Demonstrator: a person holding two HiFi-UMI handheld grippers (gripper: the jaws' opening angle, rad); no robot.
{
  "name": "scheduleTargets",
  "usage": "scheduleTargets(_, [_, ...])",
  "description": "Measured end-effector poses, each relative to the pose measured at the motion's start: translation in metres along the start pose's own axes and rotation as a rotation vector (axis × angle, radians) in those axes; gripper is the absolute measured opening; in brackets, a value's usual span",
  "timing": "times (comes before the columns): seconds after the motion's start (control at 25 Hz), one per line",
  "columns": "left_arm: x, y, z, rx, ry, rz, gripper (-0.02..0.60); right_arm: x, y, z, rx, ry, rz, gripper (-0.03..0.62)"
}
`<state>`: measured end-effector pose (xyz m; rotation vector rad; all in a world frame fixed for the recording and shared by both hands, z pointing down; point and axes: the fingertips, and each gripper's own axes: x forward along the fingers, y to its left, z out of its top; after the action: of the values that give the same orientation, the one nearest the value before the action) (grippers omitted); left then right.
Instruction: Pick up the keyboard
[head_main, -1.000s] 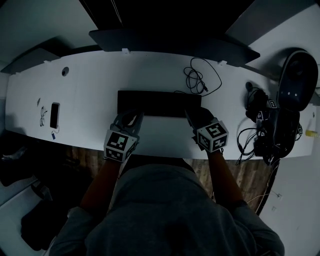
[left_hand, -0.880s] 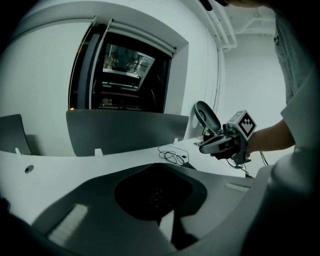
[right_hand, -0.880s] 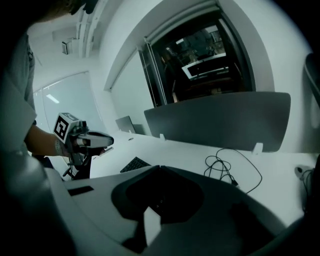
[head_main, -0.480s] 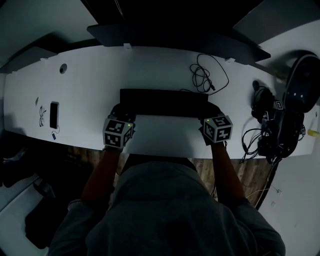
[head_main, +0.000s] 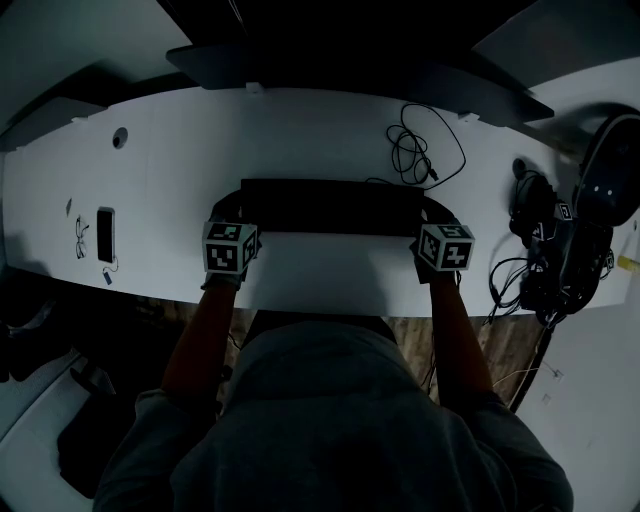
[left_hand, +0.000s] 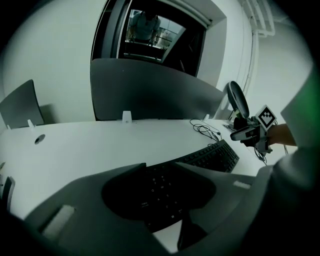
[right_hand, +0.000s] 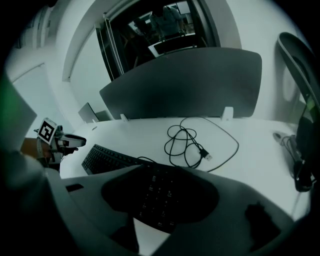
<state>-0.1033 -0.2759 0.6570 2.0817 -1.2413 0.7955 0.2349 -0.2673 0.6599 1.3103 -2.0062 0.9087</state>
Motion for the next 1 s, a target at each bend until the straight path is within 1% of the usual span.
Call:
scheduleTargets(0.16, [0.011, 0.021, -0.01, -0.053, 0.034, 0.031, 0.205, 0.009, -0.01, -0.009, 0.033, 0.033, -0.015, 0.207])
scheduleTargets(0.36, [0.024, 0.039, -0.023, -0.109, 0.081, 0.032, 0.249, 0.018, -0.017, -0.014, 0.057, 0.055, -0.027, 0.235])
scheduleTargets(0.72, [0.042, 0.05, -0.033, -0.17, 0.121, 0.011, 0.272, 0.032, -0.037, -0.02, 0.125, 0.082, -0.043, 0.247])
scheduleTargets(0.88, [0.043, 0.05, -0.033, -0.205, 0.125, -0.013, 0.276, 0.037, -0.043, -0.026, 0.155, 0.1, -0.035, 0.252])
scheduleTargets(1.0, [0.045, 0.047, -0.03, -0.247, 0.121, -0.051, 0.278, 0.041, -0.043, -0.027, 0.179, 0.107, -0.011, 0.253])
